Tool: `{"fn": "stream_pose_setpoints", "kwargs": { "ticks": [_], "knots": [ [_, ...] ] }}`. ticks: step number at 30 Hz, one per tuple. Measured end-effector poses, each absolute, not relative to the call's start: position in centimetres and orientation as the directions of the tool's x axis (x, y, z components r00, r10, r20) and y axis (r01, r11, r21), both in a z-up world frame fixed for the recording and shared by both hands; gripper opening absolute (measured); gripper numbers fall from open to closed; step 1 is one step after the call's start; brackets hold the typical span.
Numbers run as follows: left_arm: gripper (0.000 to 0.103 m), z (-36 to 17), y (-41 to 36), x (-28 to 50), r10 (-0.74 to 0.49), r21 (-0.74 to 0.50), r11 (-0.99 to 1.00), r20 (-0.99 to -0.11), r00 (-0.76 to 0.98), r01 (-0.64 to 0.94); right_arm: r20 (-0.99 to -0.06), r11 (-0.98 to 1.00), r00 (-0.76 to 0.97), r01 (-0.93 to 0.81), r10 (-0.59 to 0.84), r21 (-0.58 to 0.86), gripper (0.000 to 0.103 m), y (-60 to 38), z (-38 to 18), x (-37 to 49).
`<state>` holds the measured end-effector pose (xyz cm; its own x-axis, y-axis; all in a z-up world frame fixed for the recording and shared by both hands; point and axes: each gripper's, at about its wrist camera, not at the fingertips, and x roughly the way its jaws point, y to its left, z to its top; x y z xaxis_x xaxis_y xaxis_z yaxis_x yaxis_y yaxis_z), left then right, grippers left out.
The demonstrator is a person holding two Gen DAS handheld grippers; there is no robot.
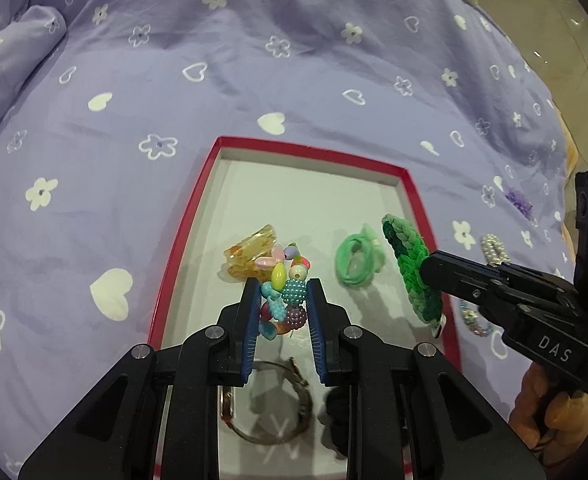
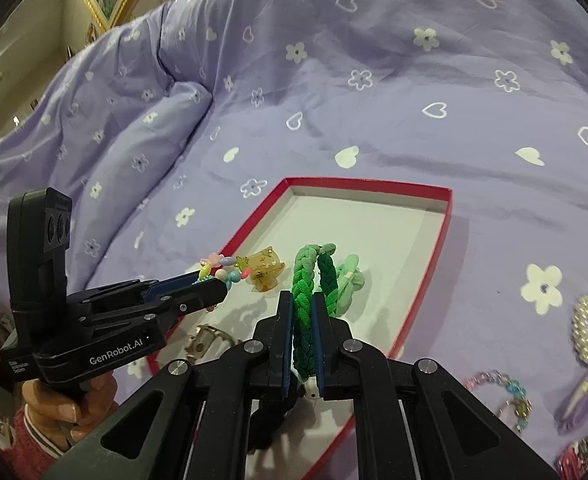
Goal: Organize jewelry
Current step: 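Carry the bracelet into the tray and open the left tool while the right tool releases the lanyard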
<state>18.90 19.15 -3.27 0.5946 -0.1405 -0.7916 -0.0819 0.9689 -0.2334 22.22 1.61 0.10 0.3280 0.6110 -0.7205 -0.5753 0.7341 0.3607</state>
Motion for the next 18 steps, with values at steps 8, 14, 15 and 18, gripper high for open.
{"fn": "stream_pose_setpoints", "kwargs": {
  "ticks": [8, 14, 15, 18],
  "knots": [
    [0.021, -5.1, 19.4, 19.5, -0.14, -0.233, 0.968, -0.809, 0.571, -0.092, -0.779, 0.747, 0.292, -0.587, 0.555, 0.312, 0.008, 3.6, -2.6, 22.9],
    [0.021, -6.0, 19.2, 19.7, -0.129, -0.216, 0.972, -0.818, 0.561, -0.092, -0.787, 0.743, 0.276, -0.59, 0.552, 0.315, 0.009, 3.8, -3.3, 23.0],
    [0.021, -6.0, 19.2, 19.7, -0.129, -0.215, 0.972, -0.819, 0.559, -0.091, -0.787, 0.742, 0.273, -0.59, 0.554, 0.318, 0.009, 3.8, -3.4, 23.0],
    [0.021, -6.2, 19.1, 19.7, -0.129, -0.214, 0.972, -0.822, 0.555, -0.091, -0.786, 0.74, 0.267, -0.588, 0.558, 0.326, 0.011, 3.7, -3.4, 23.1]
  ]
}}
